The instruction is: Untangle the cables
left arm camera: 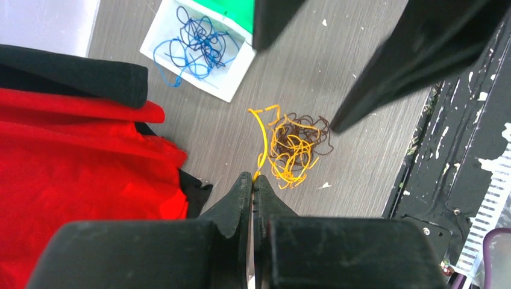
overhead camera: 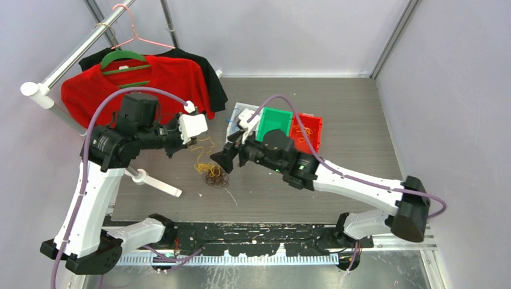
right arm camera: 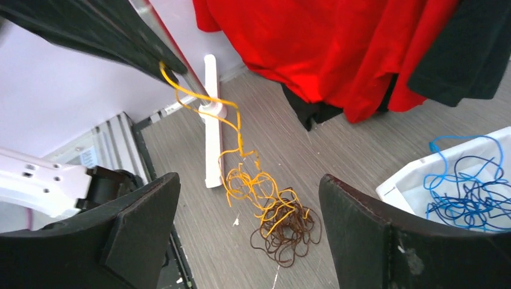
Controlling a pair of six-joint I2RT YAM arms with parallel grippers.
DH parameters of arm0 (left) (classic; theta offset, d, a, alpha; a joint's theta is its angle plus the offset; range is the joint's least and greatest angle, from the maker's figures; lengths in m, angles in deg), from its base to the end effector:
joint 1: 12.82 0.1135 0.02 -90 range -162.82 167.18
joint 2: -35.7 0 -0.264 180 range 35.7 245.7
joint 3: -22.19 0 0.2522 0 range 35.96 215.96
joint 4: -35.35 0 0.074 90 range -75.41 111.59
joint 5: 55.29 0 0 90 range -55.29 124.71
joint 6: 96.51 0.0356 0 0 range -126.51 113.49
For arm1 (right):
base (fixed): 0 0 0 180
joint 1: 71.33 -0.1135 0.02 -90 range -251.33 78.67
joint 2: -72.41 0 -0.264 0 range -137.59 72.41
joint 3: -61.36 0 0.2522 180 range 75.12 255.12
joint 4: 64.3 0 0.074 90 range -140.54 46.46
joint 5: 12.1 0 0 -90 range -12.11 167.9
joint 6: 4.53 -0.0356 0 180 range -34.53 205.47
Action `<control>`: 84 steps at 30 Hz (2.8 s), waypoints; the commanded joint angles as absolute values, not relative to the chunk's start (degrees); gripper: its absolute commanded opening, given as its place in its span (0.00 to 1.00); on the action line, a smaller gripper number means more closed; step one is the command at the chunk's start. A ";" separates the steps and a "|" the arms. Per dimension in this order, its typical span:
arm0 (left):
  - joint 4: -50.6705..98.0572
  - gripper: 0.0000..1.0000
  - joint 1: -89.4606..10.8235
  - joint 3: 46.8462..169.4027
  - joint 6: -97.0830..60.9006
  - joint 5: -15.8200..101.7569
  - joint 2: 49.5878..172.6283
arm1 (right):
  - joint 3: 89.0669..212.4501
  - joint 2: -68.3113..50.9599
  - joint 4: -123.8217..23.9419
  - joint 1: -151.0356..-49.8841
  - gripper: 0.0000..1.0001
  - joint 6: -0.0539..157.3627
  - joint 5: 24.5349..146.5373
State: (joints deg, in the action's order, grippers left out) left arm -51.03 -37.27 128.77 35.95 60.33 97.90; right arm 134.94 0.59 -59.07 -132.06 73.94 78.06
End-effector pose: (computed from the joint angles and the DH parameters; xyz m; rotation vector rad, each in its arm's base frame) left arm 0.1356 -0.0786 0.4524 1.4173 1.7355 -0.3453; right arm 0.1462 0.2610 0.3654 -0.7187 1.5643 0.9573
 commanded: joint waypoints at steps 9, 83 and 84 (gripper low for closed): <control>-59.22 0.00 -39.57 142.83 30.66 62.86 101.67 | 138.85 -11.89 -78.27 -135.67 0.76 79.34 57.24; -19.97 0.00 -40.61 161.05 16.57 63.04 104.38 | 129.39 -19.94 -93.76 -131.69 0.49 72.96 73.77; -18.86 0.00 -40.64 161.75 16.36 62.53 104.58 | 127.69 -21.26 -95.85 -131.71 0.47 71.59 73.81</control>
State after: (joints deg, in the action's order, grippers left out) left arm -24.80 -40.52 157.88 18.02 63.92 104.85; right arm 133.27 -17.55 -86.48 -131.89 77.44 74.10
